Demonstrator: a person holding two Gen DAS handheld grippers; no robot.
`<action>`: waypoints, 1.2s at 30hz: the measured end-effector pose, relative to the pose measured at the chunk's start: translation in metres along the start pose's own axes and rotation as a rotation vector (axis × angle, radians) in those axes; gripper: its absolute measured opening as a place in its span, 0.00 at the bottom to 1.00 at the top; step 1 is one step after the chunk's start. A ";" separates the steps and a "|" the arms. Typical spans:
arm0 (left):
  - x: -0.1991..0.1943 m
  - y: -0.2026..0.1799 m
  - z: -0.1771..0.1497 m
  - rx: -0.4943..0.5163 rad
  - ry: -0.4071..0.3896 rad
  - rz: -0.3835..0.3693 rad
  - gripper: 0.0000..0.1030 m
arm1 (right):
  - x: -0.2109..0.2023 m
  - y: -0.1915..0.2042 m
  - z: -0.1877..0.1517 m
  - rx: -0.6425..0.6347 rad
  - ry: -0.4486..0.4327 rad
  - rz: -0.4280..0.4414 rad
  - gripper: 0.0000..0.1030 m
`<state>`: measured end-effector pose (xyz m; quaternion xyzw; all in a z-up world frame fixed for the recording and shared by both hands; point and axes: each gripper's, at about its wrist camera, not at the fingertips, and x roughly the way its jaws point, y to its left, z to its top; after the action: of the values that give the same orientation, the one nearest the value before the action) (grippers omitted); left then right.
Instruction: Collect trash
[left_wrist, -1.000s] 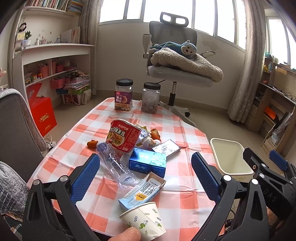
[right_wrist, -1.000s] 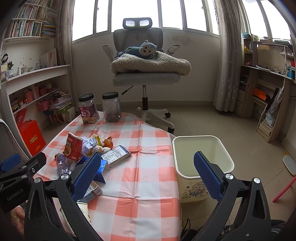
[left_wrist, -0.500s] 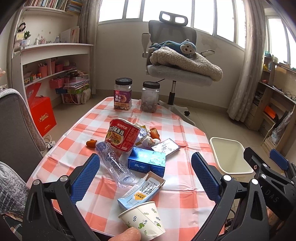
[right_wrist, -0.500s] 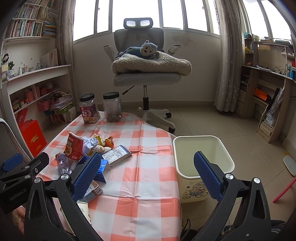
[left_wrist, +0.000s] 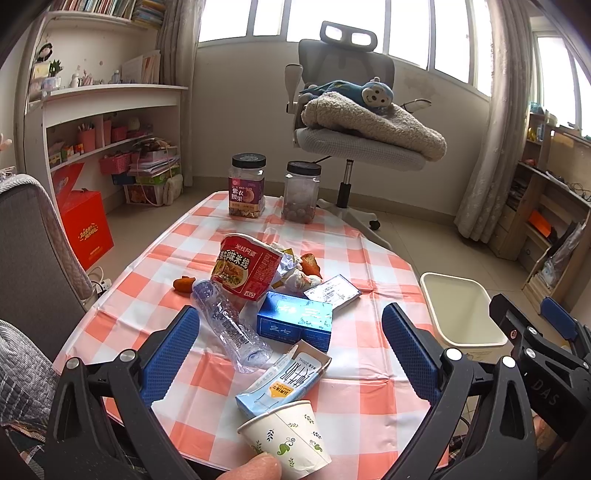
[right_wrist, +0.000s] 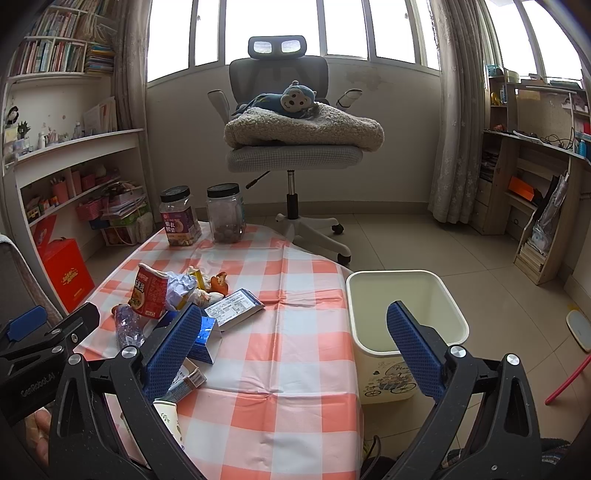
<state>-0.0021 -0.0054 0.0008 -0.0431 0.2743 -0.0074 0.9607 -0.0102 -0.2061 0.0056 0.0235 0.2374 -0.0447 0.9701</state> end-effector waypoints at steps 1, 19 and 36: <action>0.000 0.000 -0.001 0.000 0.000 0.000 0.93 | 0.000 0.000 0.000 0.000 0.000 0.000 0.93; 0.001 0.001 -0.001 -0.001 0.003 0.002 0.93 | -0.001 0.000 -0.001 0.000 0.001 0.001 0.93; 0.004 0.006 -0.002 -0.009 0.037 0.021 0.93 | 0.005 0.000 -0.004 0.001 0.010 0.002 0.93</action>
<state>0.0003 0.0005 -0.0037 -0.0446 0.2927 0.0034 0.9552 -0.0072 -0.2060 0.0001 0.0242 0.2420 -0.0436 0.9690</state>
